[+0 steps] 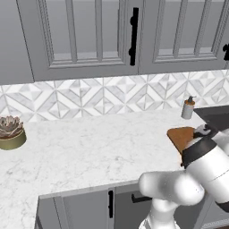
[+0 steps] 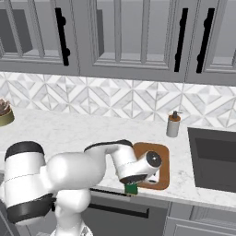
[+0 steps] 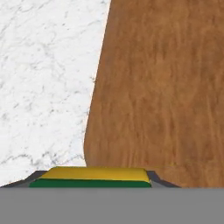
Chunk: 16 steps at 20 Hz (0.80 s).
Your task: Pick up the sponge from the counter and clean the cutting board by briefly scrubbing or pressing down on the cutting board. Once finished, release the sponge.
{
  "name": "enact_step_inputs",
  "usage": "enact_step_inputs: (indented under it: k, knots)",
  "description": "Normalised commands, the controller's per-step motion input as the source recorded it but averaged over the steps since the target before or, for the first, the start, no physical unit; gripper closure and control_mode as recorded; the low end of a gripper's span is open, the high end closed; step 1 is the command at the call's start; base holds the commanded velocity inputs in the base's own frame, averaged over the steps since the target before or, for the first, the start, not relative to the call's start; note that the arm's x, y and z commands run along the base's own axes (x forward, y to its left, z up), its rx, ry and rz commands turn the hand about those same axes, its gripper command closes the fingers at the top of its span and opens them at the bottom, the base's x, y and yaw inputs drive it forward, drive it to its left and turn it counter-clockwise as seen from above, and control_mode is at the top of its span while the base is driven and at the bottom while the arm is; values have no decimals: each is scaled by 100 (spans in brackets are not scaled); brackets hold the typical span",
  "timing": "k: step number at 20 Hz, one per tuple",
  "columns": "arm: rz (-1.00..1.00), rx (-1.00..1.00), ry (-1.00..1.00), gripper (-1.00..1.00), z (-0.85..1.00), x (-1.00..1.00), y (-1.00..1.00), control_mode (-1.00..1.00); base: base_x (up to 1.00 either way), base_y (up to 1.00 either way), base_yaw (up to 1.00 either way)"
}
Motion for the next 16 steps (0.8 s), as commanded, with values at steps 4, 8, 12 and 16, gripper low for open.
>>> enact_step_inputs:
  k: [4,8,12,16]
  knots:
    - [0,-1,7,100,8,-1,80,-100,0,0,0]
    - [-1,0,16,100,100,53,37,-100,0,0,0]
    - [0,-5,4,100,54,80,70,-100,0,0,0]
    - [0,-4,0,100,-10,75,98,-100,0,0,0]
